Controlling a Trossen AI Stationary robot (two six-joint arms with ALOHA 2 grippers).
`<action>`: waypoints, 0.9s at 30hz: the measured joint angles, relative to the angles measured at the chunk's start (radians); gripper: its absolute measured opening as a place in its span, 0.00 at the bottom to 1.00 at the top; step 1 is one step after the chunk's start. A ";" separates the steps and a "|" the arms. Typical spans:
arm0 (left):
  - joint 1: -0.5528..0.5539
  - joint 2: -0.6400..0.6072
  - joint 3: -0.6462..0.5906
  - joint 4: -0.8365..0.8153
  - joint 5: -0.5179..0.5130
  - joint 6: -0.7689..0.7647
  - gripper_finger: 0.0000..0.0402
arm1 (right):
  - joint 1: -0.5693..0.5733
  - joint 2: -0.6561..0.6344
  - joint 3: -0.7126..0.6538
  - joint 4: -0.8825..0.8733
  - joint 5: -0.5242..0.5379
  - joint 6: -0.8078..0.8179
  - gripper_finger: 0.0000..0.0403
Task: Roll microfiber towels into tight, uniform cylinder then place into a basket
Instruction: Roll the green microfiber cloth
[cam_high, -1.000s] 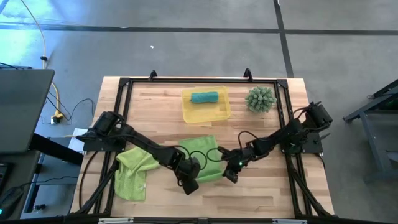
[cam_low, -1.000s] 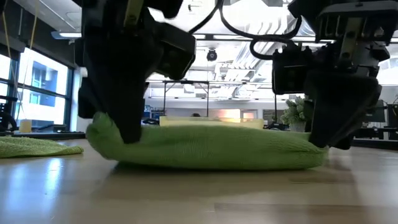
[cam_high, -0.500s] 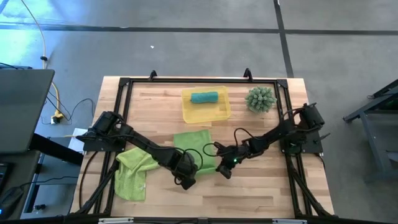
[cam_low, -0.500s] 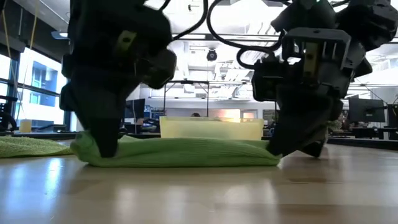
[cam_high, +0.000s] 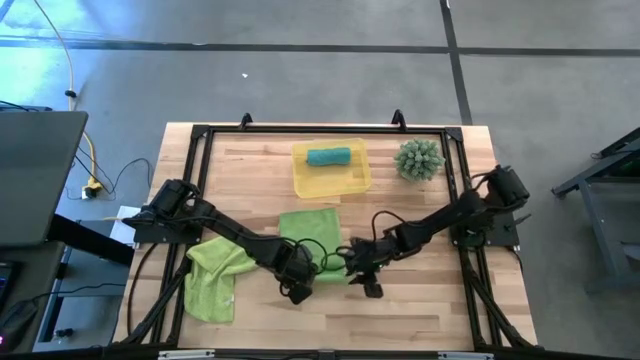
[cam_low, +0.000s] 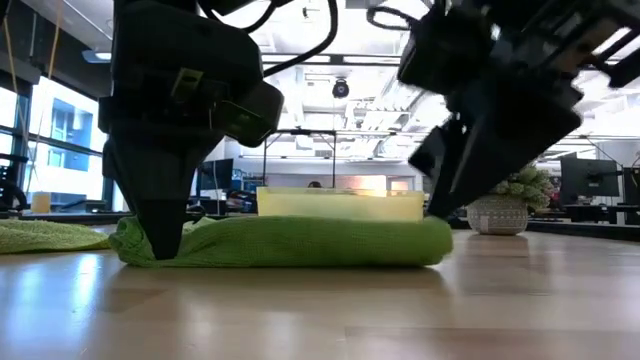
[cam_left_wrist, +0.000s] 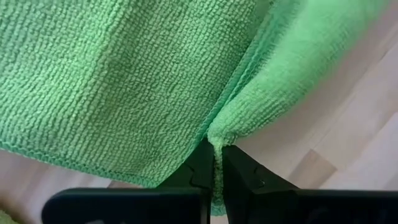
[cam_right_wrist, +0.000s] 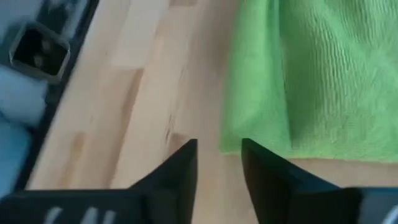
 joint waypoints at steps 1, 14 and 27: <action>0.000 0.000 0.000 0.000 0.003 0.007 0.02 | 0.007 -0.007 0.024 -0.047 0.013 -0.054 0.31; 0.000 0.002 -0.001 0.009 0.006 0.030 0.02 | 0.149 0.081 0.096 -0.020 0.359 -0.513 0.46; -0.003 -0.011 -0.003 0.021 0.023 0.040 0.02 | 0.126 0.183 0.100 0.004 0.355 -0.385 0.37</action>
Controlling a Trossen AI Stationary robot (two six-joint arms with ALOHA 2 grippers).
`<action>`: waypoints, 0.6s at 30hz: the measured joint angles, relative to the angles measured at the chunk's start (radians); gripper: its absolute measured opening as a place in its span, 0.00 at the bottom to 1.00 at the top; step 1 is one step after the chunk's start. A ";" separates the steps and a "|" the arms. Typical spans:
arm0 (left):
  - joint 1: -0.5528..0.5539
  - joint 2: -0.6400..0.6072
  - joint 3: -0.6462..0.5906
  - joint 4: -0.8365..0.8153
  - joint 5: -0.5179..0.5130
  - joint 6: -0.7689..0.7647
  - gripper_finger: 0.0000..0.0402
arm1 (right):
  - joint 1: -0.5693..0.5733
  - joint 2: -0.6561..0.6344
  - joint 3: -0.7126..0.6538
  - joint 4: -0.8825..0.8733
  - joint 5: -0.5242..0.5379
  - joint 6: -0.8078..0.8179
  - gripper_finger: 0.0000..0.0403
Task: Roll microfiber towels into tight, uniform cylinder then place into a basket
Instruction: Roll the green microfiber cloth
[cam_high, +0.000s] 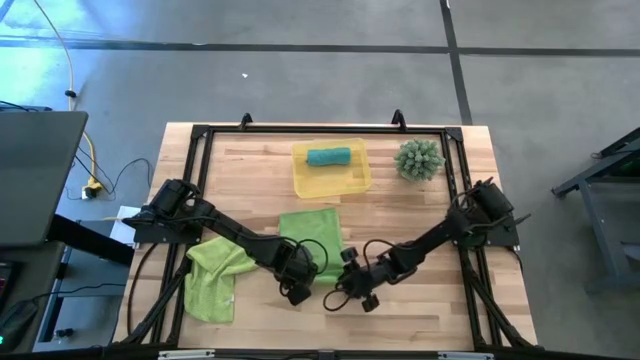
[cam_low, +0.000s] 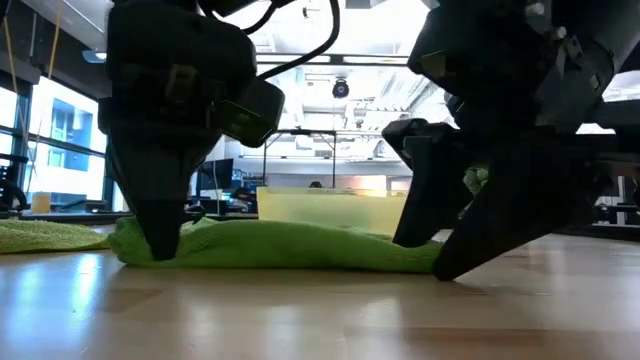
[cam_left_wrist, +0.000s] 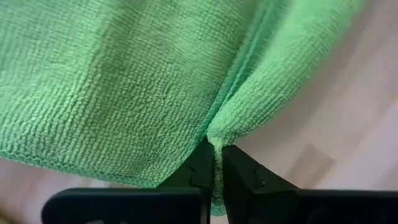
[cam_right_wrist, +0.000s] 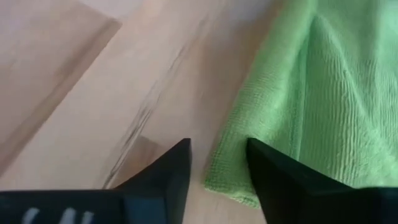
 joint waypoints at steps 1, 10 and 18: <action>-0.002 -0.007 0.000 0.005 0.012 0.014 0.02 | -0.002 0.001 0.000 -0.001 -0.002 0.024 0.35; -0.034 -0.061 -0.004 0.008 0.026 0.062 0.02 | -0.018 0.000 -0.002 0.014 -0.081 0.190 0.04; -0.056 -0.063 -0.001 0.019 0.014 -0.040 0.02 | -0.089 -0.021 -0.006 0.135 -0.473 0.431 0.01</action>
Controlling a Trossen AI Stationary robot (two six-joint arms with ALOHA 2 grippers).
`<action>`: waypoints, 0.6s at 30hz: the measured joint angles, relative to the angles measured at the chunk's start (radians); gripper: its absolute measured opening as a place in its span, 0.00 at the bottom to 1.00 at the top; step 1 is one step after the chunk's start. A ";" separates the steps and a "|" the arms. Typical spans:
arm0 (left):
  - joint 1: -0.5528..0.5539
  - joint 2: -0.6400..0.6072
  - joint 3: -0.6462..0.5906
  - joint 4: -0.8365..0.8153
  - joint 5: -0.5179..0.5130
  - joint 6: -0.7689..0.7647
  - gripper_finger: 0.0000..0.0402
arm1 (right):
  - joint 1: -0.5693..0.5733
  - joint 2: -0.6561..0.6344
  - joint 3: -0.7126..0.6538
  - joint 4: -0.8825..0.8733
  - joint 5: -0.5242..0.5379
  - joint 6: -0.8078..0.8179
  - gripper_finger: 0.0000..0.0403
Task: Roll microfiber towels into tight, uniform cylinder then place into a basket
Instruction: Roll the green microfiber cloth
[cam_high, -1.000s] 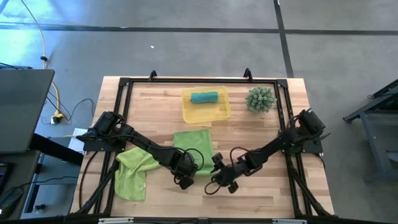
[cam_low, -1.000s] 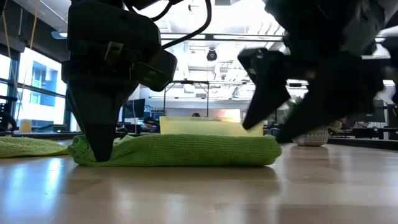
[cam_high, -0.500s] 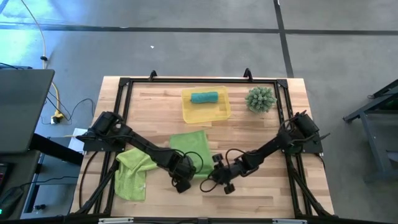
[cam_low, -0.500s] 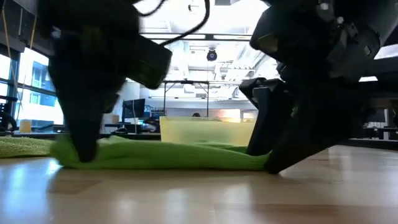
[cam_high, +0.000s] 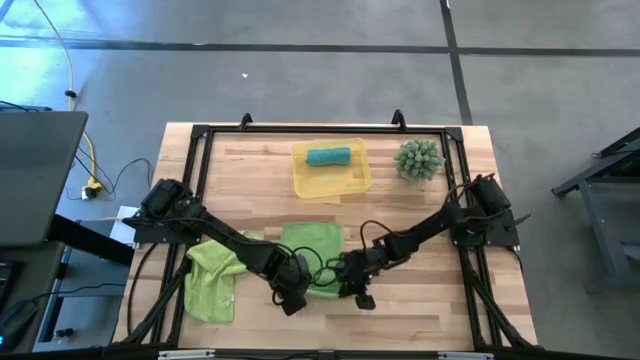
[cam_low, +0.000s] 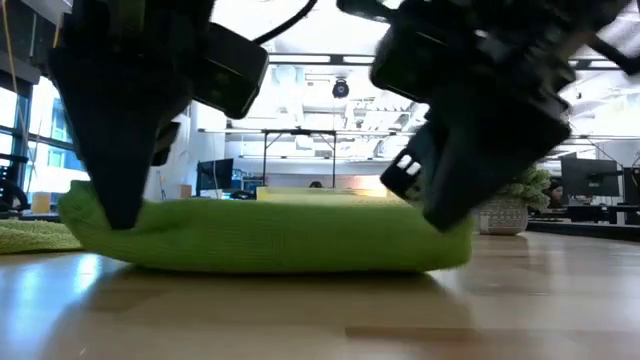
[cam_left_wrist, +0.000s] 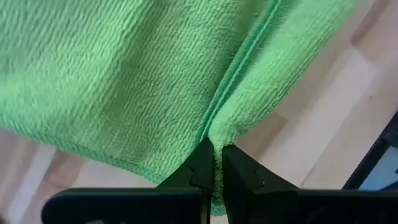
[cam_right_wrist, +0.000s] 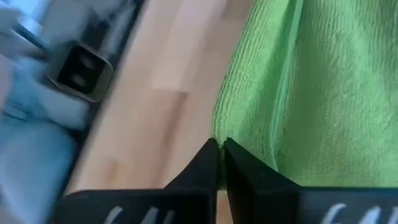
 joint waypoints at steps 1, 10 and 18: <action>-0.003 0.000 0.000 -0.001 0.001 -0.011 0.02 | -0.010 0.000 0.000 0.018 -0.028 0.034 0.01; -0.001 -0.002 0.000 -0.084 -0.095 -0.096 0.02 | -0.088 0.024 0.000 -0.058 0.121 0.203 0.00; 0.014 0.067 0.006 -0.099 -0.102 -0.113 0.02 | -0.098 0.079 0.003 -0.013 0.178 0.155 0.00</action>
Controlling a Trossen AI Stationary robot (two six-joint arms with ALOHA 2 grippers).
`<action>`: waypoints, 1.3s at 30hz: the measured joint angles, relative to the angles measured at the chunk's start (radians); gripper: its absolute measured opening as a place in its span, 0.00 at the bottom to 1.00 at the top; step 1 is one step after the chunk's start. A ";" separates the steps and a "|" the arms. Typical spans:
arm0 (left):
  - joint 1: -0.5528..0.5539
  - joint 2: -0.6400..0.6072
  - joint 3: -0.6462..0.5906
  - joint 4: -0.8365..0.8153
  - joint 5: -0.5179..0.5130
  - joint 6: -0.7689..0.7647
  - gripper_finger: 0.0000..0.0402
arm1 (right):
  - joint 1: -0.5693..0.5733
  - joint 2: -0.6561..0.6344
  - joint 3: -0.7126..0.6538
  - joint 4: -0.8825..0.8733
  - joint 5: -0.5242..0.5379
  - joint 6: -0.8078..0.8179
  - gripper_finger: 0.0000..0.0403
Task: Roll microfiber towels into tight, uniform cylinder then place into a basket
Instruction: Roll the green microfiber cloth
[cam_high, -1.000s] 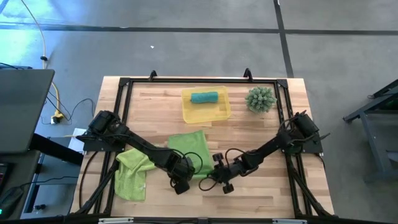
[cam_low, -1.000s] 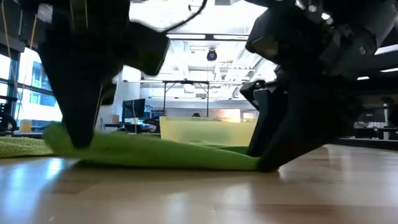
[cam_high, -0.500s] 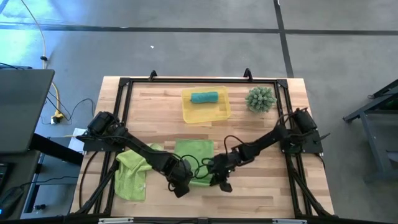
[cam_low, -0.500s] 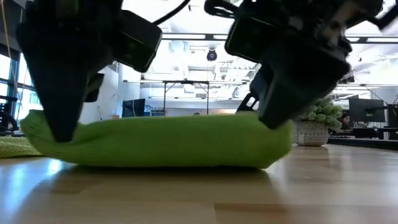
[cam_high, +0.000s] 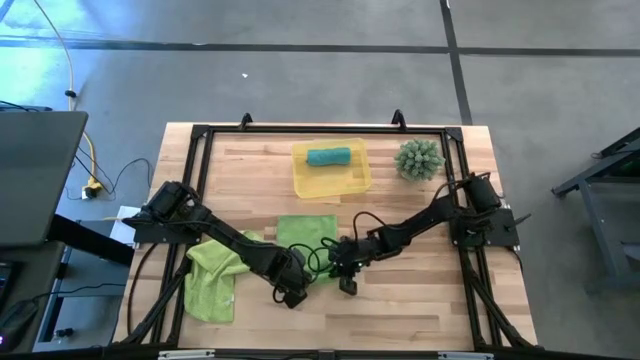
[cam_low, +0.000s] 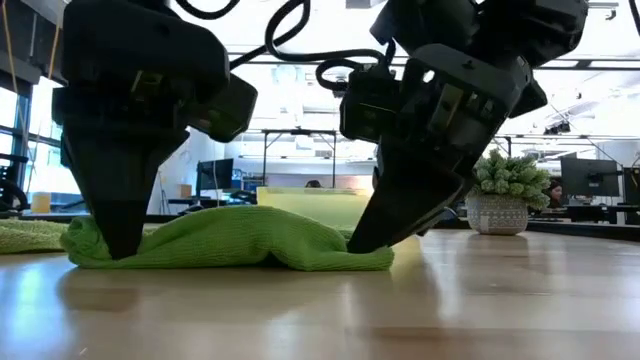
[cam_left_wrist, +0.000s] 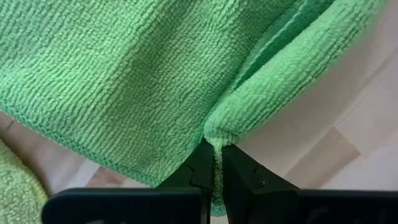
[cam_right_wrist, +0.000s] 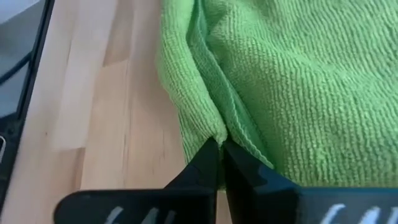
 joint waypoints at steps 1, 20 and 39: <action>0.000 0.001 0.000 -0.001 0.000 0.000 0.02 | 0.000 -0.001 0.000 0.002 0.000 -0.016 0.00; 0.029 0.005 -0.002 -0.005 0.083 0.105 0.02 | 0.141 -0.200 -0.006 -0.070 0.026 -0.604 0.32; 0.035 0.005 -0.003 0.003 0.112 0.124 0.02 | 0.156 -0.041 -0.002 -0.008 0.290 -0.691 0.32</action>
